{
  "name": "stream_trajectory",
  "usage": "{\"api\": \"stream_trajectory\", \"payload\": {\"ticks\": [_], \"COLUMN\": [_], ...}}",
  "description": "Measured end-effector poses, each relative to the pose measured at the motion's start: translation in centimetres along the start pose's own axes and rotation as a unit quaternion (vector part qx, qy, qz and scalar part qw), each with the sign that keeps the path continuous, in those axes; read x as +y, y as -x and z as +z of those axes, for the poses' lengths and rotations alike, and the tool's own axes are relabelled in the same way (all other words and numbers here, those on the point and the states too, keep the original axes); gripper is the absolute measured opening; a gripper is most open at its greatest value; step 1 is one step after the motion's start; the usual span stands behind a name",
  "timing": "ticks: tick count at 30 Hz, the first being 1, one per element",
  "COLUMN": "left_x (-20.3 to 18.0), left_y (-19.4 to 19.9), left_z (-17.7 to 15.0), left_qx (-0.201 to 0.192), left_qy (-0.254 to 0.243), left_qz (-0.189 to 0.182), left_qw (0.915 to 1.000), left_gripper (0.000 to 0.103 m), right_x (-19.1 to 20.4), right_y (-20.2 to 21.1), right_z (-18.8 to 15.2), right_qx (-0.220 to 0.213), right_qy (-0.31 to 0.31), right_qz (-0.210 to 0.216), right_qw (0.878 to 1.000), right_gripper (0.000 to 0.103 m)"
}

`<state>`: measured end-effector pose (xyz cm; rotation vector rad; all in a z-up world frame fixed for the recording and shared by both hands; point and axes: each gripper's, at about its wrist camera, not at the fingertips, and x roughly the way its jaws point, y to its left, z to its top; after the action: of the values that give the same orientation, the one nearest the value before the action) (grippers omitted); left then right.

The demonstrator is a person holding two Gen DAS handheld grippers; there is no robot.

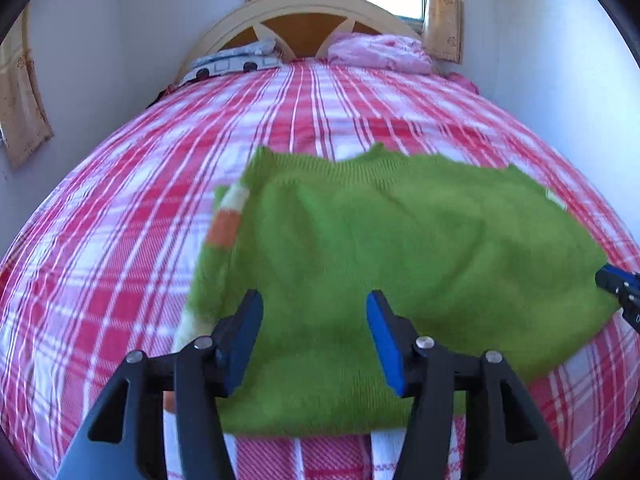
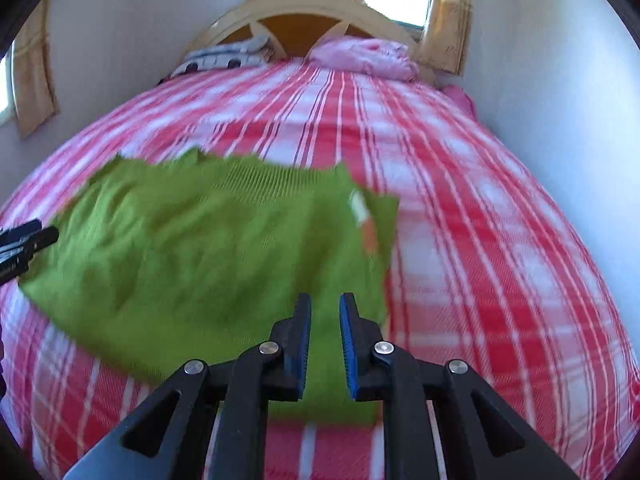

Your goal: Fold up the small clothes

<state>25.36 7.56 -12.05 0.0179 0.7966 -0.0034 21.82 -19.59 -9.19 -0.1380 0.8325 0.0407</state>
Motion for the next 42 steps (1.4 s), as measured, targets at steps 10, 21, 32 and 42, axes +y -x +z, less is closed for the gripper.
{"api": "stream_trajectory", "payload": {"ticks": [10, 21, 32, 42], "left_x": [0.0, 0.6, 1.6, 1.9], "left_y": [-0.7, 0.7, -0.4, -7.5], "left_z": [-2.2, -2.5, 0.9, 6.4], "left_qx": [0.015, 0.017, 0.002, 0.031], "left_qy": [0.004, 0.002, 0.025, 0.051], "left_qz": [0.055, 0.043, 0.059, 0.093], "left_qw": [0.9984, 0.9989, 0.998, 0.9938], "left_gripper": [0.058, 0.058, 0.058, 0.058], "right_x": [0.8, 0.0, -3.5, -1.9], "right_y": [-1.1, 2.1, -2.3, -10.2], "right_z": [-3.0, -3.2, 4.7, 8.7], "right_qx": [0.015, 0.02, -0.03, 0.014], "right_qy": [-0.002, -0.014, -0.084, -0.071], "right_qz": [-0.017, 0.01, -0.03, -0.044], "right_qw": [1.0, 1.0, 0.996, 0.996], "right_gripper": [0.015, 0.015, 0.015, 0.015]}}
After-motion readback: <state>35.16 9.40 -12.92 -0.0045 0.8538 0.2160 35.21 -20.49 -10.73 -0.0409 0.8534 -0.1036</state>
